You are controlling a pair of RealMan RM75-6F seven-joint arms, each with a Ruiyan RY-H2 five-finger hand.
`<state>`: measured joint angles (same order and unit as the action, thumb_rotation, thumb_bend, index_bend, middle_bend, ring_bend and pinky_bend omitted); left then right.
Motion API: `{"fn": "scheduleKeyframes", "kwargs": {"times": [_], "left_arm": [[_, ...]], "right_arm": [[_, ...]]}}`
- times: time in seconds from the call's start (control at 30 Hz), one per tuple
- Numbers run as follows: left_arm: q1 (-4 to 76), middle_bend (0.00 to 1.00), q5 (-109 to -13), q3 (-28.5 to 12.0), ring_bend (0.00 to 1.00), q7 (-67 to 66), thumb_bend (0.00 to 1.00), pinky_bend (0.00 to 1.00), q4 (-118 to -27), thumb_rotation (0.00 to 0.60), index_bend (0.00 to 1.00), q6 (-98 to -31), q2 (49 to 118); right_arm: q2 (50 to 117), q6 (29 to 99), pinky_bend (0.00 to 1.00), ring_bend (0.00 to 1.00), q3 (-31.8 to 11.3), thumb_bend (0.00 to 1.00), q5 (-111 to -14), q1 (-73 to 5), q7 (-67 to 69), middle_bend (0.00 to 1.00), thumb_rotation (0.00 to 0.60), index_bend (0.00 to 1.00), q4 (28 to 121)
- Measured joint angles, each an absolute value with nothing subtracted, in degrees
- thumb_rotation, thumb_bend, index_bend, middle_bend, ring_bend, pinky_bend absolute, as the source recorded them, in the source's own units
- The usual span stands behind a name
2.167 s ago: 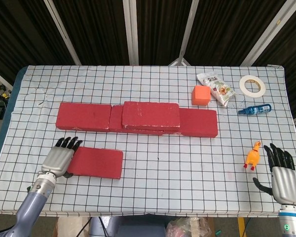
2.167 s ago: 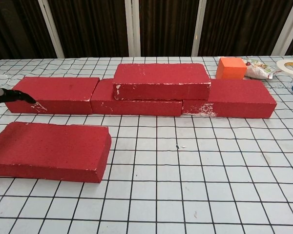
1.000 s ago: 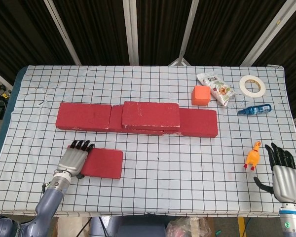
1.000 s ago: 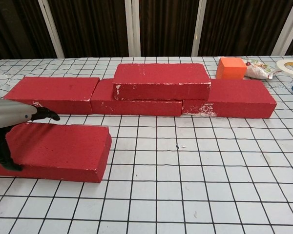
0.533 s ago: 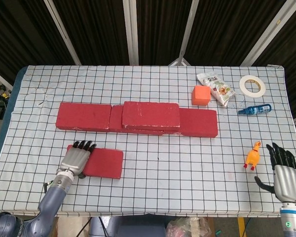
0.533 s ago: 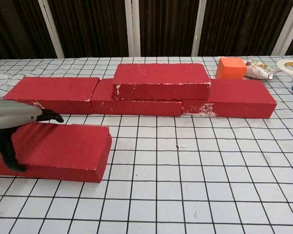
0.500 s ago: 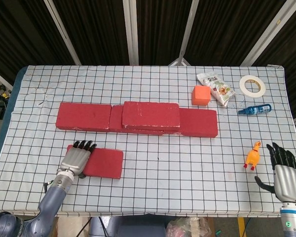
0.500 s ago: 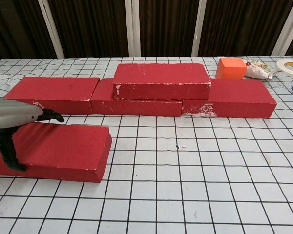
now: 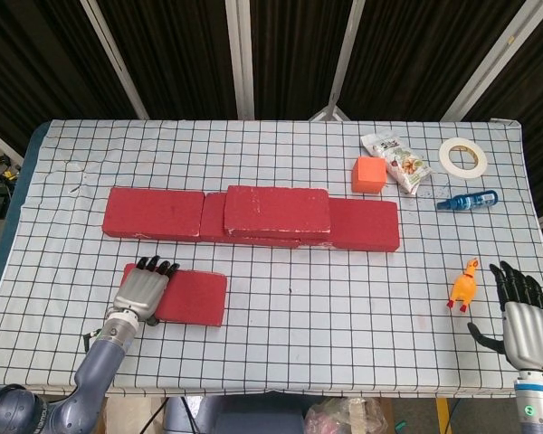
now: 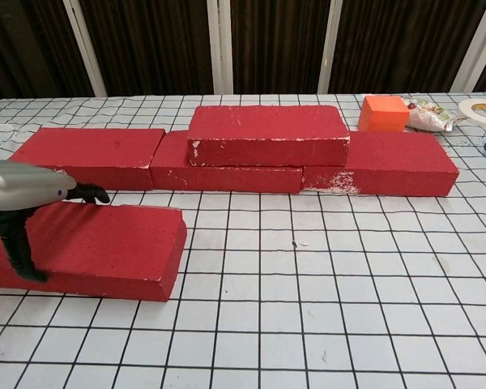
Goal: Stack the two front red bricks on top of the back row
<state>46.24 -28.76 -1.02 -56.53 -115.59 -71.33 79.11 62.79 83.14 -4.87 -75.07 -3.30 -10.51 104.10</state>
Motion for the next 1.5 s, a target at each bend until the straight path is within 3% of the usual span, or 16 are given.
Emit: {"fn": "scheduleKeyframes", "kwargs": {"times": [0.73, 1.1, 1.3, 1.5], "left_arm": [[47.2, 0.19, -29.3, -0.3, 0.04, -55.9, 0.00, 0.10, -115.8, 0.600, 0.17, -73.6, 79.4], [46.5, 0.28, -33.4, -0.3, 0.06, -52.3, 0.00, 0.10, -115.1, 0.600, 0.27, -72.8, 78.7], [46.4, 0.27, -35.7, -1.1, 0.06, -50.2, 0.00, 0.14, -117.9, 0.600, 0.27, -71.9, 75.9], [49.1, 0.26, -31.1, -3.0, 0.05, -51.6, 0.00, 0.14, -122.3, 0.600, 0.26, -69.8, 70.3]], "right_arm": [[63.1, 82.9, 0.00, 0.00, -5.2, 0.24, -74.8, -3.3, -10.6, 0.00, 0.600, 0.00, 104.0], [63.3, 83.3, 0.00, 0.00, -5.4, 0.24, -74.6, -3.1, -10.6, 0.00, 0.600, 0.00, 104.1], [63.6, 83.5, 0.00, 0.00, -5.6, 0.24, -74.1, -3.1, -11.4, 0.00, 0.600, 0.00, 104.1], [64.0, 82.9, 0.00, 0.00, -5.9, 0.24, -73.0, -3.4, -12.3, 0.00, 0.600, 0.00, 103.7]]}}
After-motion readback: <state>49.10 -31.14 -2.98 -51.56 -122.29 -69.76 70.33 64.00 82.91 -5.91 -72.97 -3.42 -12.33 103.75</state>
